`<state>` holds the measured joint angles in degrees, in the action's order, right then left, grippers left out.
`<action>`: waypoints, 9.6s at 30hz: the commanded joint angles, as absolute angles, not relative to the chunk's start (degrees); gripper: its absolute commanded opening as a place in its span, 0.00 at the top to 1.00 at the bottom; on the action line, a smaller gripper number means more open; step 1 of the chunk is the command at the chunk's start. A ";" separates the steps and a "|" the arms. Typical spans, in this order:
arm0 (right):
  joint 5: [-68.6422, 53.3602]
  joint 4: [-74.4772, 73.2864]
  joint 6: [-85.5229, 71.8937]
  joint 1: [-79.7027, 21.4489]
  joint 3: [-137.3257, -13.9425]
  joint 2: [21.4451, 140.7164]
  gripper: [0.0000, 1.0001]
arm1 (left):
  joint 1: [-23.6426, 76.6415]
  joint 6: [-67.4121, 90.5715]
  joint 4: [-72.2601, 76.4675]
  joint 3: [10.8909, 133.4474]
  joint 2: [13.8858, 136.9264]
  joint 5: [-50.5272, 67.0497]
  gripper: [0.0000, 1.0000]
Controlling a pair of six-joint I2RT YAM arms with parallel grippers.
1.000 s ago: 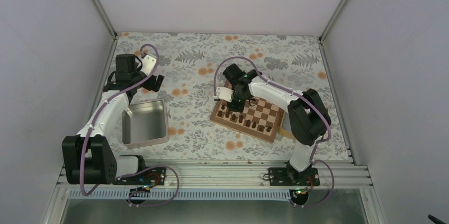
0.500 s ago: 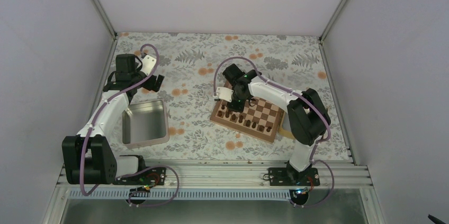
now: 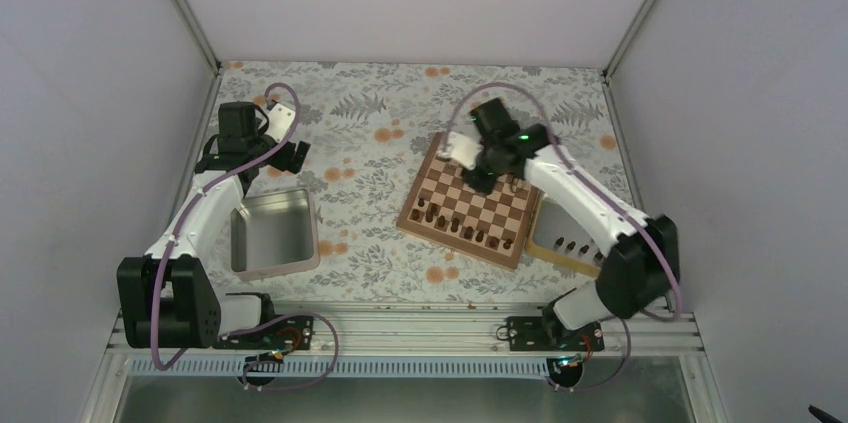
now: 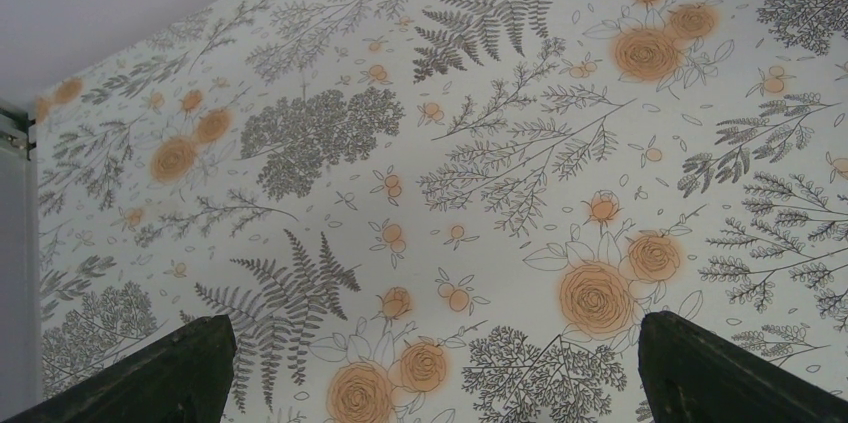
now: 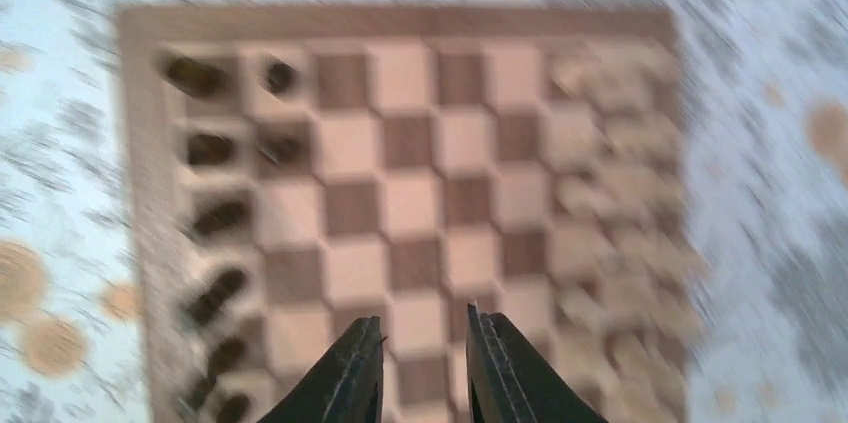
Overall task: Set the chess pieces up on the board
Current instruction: Place the chess piece on the chessboard, then pick up the chess piece from the storage box, then place the chess piece in the storage box, then pick up the chess piece from the storage box.
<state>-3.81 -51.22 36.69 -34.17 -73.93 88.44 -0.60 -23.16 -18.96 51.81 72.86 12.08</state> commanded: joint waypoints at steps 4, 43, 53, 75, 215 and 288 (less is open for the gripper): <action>-3.69 -54.43 38.30 -9.79 -63.93 73.64 0.74 | -0.87 -22.87 -19.48 52.83 73.44 10.66 0.00; 0.13 -34.25 23.54 14.57 -43.91 76.56 0.77 | -0.88 -21.88 -21.43 54.06 74.44 12.63 0.00; -2.27 -29.43 23.55 14.64 -43.12 81.25 0.78 | -0.88 -21.97 -21.11 53.70 74.88 12.59 0.00; 0.70 -23.93 23.50 14.64 -44.50 86.31 0.79 | -0.88 -22.05 -20.93 53.32 74.89 13.56 0.00; 17.76 -73.74 47.90 6.54 -76.70 107.81 0.76 | -0.88 -24.10 -23.50 53.39 72.32 18.37 0.00; -8.35 -43.26 50.67 21.27 -55.01 92.29 0.81 | -0.87 -23.90 -22.56 52.75 71.49 18.29 0.00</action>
